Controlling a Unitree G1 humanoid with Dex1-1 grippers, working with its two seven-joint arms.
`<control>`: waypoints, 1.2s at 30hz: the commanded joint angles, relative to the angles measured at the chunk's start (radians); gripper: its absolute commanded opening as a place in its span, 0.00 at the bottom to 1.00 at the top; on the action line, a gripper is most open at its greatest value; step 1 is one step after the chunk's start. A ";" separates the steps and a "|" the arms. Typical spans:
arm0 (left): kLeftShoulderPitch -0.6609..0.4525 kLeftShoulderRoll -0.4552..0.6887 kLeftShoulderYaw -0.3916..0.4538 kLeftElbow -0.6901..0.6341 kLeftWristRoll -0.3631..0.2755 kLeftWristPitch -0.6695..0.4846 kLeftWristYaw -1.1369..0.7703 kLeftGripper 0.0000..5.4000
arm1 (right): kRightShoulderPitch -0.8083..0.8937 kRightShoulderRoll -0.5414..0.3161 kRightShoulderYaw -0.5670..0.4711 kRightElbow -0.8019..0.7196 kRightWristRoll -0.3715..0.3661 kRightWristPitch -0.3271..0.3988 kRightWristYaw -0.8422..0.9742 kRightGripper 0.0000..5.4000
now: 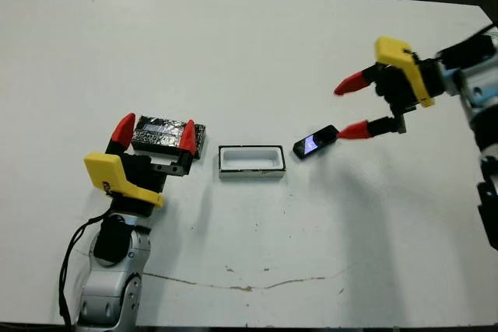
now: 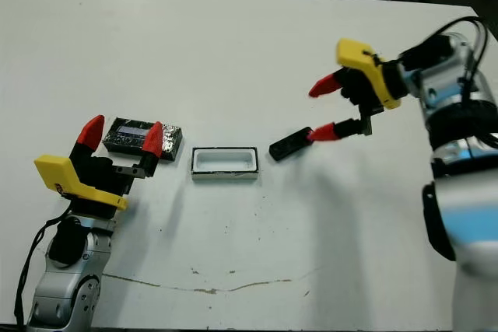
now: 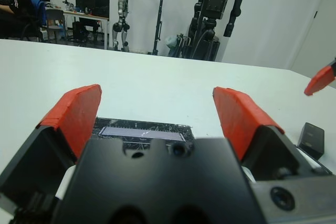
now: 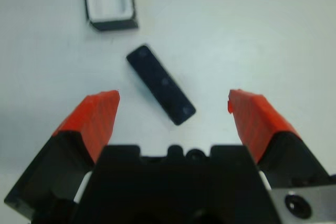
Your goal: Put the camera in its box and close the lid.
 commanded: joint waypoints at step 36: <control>0.006 0.009 -0.002 0.007 0.010 0.008 -0.008 1.00 | 0.046 0.075 0.024 0.054 -0.174 -0.222 -0.153 0.78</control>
